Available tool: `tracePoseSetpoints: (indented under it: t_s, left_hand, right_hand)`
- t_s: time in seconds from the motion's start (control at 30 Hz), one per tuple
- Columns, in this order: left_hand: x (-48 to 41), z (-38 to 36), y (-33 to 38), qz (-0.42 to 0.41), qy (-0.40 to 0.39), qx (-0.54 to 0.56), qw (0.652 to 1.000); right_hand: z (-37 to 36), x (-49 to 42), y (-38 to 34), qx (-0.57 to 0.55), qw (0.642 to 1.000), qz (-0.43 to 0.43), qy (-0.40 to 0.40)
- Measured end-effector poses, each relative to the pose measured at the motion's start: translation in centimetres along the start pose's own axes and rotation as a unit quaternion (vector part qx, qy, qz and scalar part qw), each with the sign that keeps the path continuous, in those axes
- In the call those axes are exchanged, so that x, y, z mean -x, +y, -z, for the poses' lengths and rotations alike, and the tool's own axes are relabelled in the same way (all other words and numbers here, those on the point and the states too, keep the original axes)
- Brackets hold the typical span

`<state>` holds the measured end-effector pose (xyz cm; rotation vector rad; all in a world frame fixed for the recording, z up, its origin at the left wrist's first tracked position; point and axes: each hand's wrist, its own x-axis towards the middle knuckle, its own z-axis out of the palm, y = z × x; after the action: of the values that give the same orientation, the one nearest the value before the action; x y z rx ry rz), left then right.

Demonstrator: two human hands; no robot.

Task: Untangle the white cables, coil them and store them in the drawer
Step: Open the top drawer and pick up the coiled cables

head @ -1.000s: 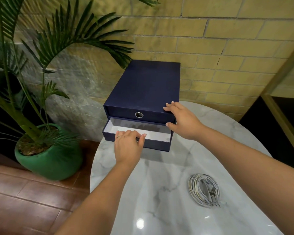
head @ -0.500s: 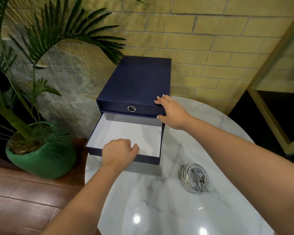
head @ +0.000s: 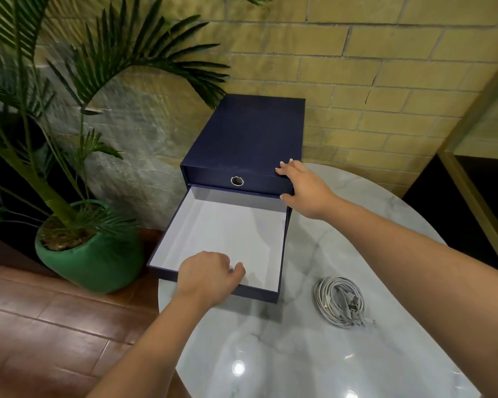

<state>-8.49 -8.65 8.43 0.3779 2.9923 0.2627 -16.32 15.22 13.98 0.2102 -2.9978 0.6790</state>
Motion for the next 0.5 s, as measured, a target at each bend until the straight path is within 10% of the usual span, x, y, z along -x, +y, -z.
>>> tracePoseSetpoints:
  t_s: [0.5]
  left_hand:
    - [0.1, -0.7, 7.5, -0.159, 0.155, 0.208, 0.953]
  right_hand:
    - [-1.4, 10.5, 5.8, -0.131, 0.986, -0.093, 0.055]
